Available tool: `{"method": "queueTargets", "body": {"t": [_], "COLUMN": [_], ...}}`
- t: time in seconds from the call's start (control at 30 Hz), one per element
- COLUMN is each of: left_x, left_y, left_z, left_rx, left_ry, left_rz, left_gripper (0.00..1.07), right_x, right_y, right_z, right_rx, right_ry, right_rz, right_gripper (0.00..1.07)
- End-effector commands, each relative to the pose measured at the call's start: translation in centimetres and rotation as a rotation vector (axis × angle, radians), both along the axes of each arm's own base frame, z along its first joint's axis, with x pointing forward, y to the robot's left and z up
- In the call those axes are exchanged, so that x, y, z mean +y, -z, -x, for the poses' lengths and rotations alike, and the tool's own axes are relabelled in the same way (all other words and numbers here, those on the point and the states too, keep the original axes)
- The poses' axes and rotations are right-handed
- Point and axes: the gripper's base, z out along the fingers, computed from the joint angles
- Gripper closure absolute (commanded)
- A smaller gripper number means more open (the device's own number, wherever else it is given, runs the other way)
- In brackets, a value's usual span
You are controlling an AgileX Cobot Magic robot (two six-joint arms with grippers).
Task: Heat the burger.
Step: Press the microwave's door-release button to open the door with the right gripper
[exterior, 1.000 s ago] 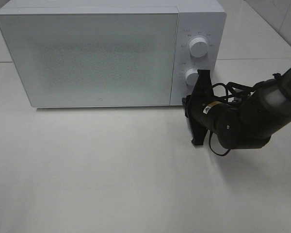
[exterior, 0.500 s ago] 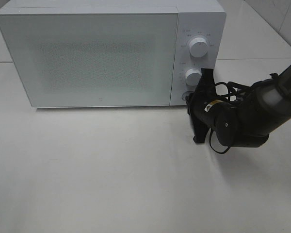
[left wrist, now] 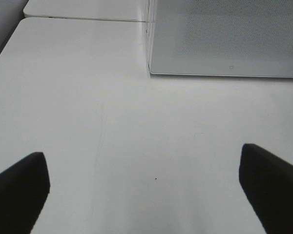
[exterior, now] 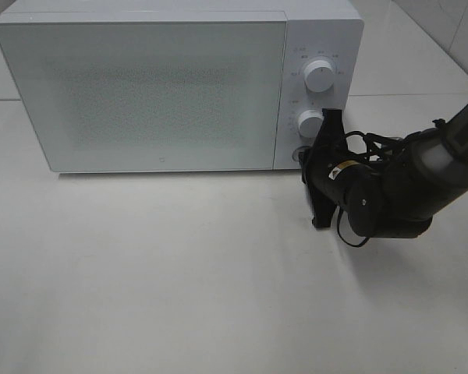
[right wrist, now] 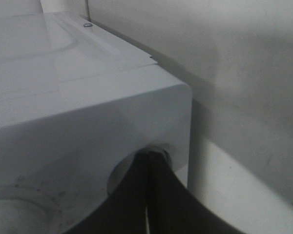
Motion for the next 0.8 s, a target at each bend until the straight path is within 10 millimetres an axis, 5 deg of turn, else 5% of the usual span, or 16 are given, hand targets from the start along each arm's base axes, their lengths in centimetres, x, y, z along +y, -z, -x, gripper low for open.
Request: {"method": "queueTargets", "body": {"t": [0.03,0.8], "left_x": [-0.1,-0.1], "left_y": [0.0,0.0], "left_z": [0.3,0.3], "left_rx": [-0.026,-0.026], "left_ry": [-0.001,-0.001], "left_rz": [0.009,0.009], "left_gripper": [0.09,0.09], "right_x": [0.0,1.0], "right_y": [-2.0,-6.3], "right_z": [-1.3,-5.3], "right_rx": [-0.157,-0.357], "right_ry": [0.014,0.059], "right_rz": [0.001,0.039], "right_gripper": [1.07,1.07]}}
